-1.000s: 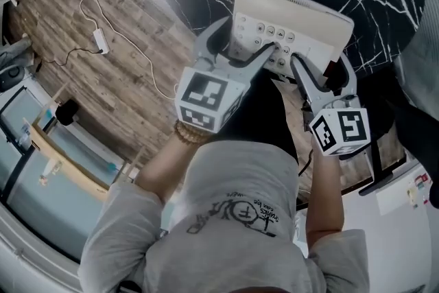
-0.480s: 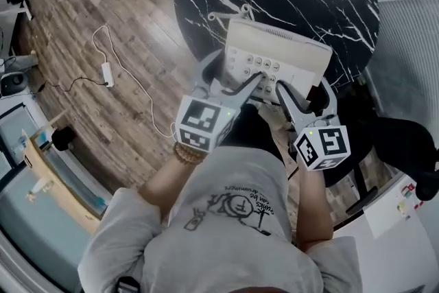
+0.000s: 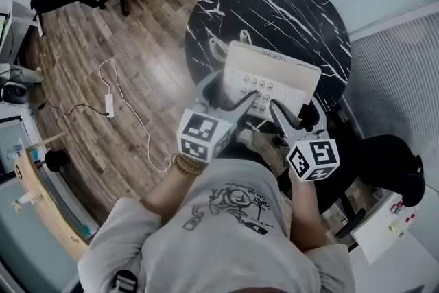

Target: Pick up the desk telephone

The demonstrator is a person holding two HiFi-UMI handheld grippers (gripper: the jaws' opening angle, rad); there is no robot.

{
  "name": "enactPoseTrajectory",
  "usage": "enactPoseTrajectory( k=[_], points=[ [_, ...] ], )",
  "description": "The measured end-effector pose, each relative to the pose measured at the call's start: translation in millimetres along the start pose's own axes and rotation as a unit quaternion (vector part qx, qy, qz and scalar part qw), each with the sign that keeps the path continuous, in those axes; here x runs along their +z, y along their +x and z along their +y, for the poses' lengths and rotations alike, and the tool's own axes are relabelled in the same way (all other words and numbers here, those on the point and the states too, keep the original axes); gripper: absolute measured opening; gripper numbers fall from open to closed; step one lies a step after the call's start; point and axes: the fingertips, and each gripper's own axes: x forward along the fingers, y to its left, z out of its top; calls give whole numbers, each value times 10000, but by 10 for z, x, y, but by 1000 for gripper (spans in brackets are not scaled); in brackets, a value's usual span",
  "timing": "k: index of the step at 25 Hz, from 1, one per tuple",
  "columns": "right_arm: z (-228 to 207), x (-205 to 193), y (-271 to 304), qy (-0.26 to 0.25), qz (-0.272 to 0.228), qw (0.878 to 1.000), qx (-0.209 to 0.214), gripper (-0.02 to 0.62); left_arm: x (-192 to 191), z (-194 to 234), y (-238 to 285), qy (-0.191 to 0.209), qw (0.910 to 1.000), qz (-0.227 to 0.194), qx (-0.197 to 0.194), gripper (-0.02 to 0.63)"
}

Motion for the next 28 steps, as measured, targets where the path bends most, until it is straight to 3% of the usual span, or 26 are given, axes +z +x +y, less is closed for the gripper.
enactPoseTrajectory(
  k=[16,28],
  points=[
    [246,951,-452,-271,-731,9969,93,382,1015,-331,-407,364,9956,-857,143,365],
    [292,1213,-646,-461,-985,9941,22,383,1269,-491,-518,563,9918,-1134,173,365]
  ],
)
